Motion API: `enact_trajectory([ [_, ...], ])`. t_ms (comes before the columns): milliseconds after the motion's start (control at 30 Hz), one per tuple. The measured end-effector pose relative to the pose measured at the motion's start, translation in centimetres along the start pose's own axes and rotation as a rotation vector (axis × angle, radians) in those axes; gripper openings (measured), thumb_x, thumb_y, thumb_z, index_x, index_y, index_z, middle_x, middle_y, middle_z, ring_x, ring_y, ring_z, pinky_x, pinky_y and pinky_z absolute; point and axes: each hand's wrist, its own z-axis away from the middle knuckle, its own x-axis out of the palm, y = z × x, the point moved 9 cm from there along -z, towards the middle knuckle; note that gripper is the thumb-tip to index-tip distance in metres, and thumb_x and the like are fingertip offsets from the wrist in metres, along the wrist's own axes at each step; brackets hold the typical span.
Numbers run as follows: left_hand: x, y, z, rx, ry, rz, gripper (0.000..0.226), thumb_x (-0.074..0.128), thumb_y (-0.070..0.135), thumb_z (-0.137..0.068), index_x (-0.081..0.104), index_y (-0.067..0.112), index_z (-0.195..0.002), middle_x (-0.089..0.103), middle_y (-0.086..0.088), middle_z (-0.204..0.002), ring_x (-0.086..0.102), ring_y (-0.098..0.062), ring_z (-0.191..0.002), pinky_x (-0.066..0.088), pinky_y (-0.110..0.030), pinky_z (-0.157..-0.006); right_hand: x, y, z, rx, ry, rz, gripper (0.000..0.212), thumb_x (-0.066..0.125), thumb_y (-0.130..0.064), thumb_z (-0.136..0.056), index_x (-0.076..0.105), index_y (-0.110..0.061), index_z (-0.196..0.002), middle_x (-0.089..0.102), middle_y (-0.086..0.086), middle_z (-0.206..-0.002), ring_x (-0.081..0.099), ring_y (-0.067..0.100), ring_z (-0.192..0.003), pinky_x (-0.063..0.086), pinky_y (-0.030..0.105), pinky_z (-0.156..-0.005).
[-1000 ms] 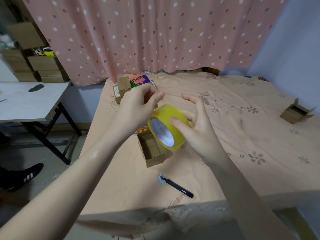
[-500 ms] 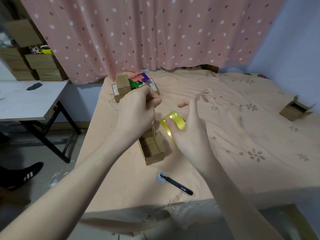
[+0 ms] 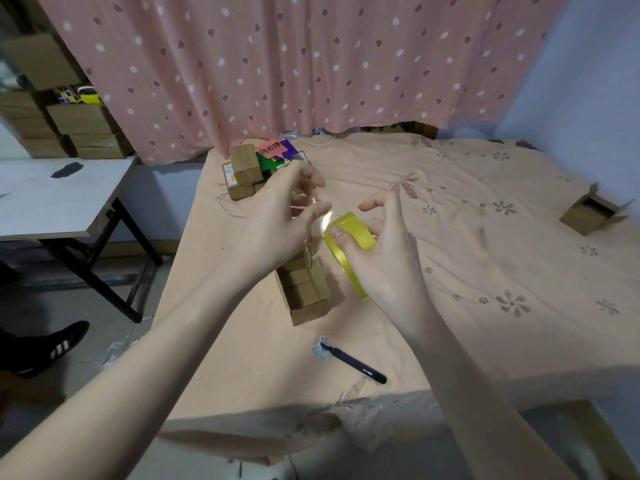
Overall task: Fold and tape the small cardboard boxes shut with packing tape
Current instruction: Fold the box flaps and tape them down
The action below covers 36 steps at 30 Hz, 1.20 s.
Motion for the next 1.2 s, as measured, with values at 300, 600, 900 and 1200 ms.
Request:
enact_trajectory([
  [300, 1.5, -2.6, 0.3, -0.152, -0.059, 0.37, 0.01, 0.062, 0.001, -0.088, 0.055, -0.001, -0.095, 0.066, 0.004, -0.069, 0.063, -0.011, -0.066, 0.051, -0.022, -0.064, 0.8, 1.4, 0.5, 0.003, -0.038, 0.032, 0.038, 0.068, -0.037, -0.084, 0.034, -0.031, -0.098, 0.061, -0.004, -0.076, 0.055, 0.023, -0.074, 0.038, 0.031, -0.057],
  [600, 2.7, -6.2, 1.0, -0.205, 0.087, 0.096, 0.016, 0.064, -0.001, -0.082, 0.058, 0.014, -0.082, 0.064, 0.005, -0.065, 0.061, -0.005, -0.057, 0.044, -0.018, -0.055, 3.3, 6.2, 1.8, 0.207, -0.288, -0.308, 0.03, 0.066, -0.033, -0.085, 0.04, -0.024, -0.097, 0.056, -0.001, -0.064, 0.052, 0.016, -0.059, 0.041, 0.033, -0.059],
  [900, 6.3, -9.7, 2.6, -0.266, 0.108, 0.018, 0.009, 0.065, 0.006, -0.079, 0.06, 0.014, -0.077, 0.063, 0.014, -0.067, 0.06, -0.007, -0.072, 0.046, -0.028, -0.071, 3.3, 10.2, 2.5, 0.184, -0.281, -0.069, 0.027, 0.061, -0.024, -0.089, 0.035, -0.021, -0.091, 0.059, 0.005, -0.075, 0.061, 0.024, -0.039, 0.048, 0.031, -0.037],
  [1200, 9.0, -15.8, 3.2, -0.507, -0.006, 0.232, 0.008, 0.07, 0.012, -0.084, 0.064, 0.015, -0.08, 0.061, 0.006, -0.06, 0.055, -0.003, -0.059, 0.046, -0.024, -0.069, 5.1, 16.0, 2.2, 0.29, -0.336, 0.116, 0.029, 0.066, -0.041, -0.086, 0.039, -0.031, -0.088, 0.058, -0.002, -0.067, 0.058, 0.007, -0.037, 0.036, 0.014, -0.034],
])
